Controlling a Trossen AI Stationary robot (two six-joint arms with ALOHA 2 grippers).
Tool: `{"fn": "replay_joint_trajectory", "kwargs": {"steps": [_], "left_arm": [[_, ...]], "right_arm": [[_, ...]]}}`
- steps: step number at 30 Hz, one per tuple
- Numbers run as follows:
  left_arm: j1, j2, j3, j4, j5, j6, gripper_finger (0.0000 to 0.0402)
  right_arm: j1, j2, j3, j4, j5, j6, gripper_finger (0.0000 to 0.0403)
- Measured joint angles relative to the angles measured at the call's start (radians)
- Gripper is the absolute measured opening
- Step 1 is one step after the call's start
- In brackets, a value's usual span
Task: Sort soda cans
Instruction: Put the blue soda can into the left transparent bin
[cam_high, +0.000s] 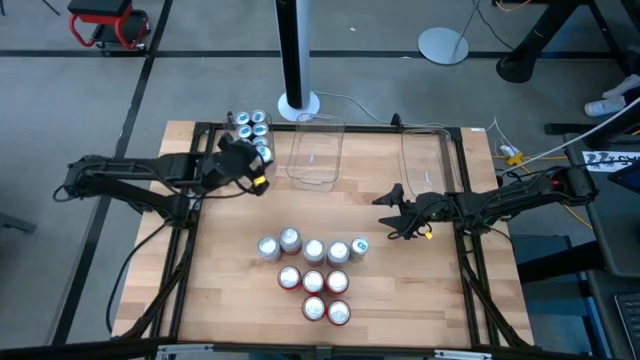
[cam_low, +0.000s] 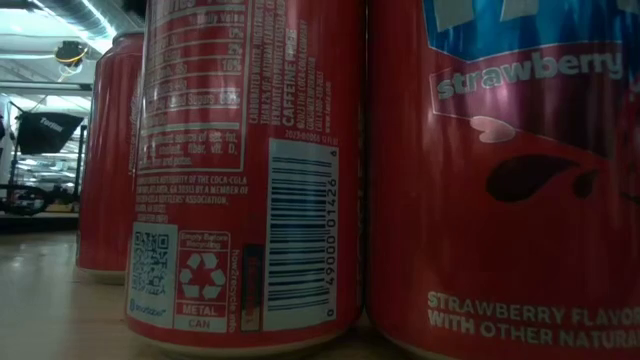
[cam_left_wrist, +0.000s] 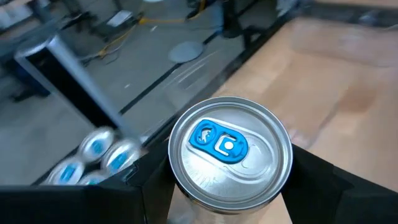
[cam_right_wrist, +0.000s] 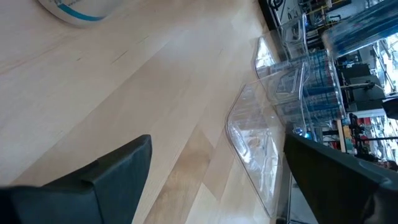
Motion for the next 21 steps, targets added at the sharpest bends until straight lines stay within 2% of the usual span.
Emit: {"fn": "replay_joint_trajectory", "kwargs": {"steps": [12, 21], "left_arm": [[0.132, -0.038, -0.208, 0.116, 0.000, -0.066, 0.0228], [0.172, -0.037, -0.331, 0.281, 0.067, -0.066, 0.0228]], "right_arm": [[0.000, 0.000, 0.000, 0.005, 0.000, 0.000, 0.0367], [0.000, 0.000, 0.000, 0.006, 0.001, 0.000, 0.0367]]}}
